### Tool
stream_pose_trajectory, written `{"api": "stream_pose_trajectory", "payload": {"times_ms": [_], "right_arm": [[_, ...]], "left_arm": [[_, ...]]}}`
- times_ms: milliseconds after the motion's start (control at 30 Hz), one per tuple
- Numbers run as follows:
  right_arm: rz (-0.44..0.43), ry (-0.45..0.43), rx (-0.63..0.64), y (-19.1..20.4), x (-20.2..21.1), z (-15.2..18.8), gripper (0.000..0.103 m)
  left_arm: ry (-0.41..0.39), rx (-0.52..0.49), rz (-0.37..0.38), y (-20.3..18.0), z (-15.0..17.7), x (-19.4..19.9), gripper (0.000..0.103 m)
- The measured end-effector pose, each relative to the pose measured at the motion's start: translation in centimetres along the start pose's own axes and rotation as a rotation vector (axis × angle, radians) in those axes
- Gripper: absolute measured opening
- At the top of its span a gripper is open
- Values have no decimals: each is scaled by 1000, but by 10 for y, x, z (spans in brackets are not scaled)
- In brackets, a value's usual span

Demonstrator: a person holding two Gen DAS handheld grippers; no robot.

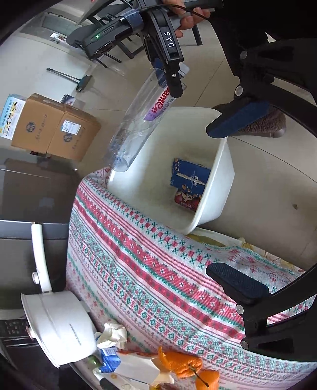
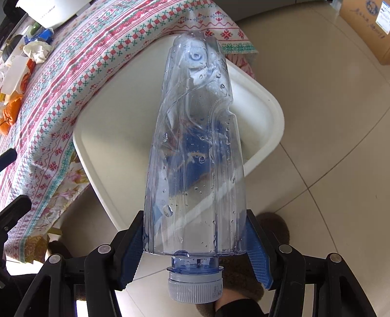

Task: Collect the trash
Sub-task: 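Open the right tool to drop the plastic bottle into the bin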

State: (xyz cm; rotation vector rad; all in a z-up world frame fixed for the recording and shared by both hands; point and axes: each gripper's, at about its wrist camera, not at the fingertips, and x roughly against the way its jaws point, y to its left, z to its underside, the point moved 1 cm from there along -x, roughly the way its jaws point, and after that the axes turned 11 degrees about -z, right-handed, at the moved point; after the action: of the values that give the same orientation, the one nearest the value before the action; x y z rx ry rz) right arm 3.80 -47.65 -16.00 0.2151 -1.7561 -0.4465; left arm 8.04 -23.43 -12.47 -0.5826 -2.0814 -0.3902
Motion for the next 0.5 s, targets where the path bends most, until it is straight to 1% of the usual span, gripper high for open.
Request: {"api": "stream_pose_trajectory", "payload": {"times_ms": [100,167,200,500], "right_arm": [[-15,4,25,8,-1,-5,67],[0,4,49,14,0,-7,81],[13,-5,55,17,1,-8,82],[14,-30,80,37,7,-13,83]], "left_arm": [[-6,30,-11,11,4,7,103],[-14,48,-15,18,5,12,103],[-17,56,-17,22,6,14,103],[-22,107,-52,48,16,30,103]]}}
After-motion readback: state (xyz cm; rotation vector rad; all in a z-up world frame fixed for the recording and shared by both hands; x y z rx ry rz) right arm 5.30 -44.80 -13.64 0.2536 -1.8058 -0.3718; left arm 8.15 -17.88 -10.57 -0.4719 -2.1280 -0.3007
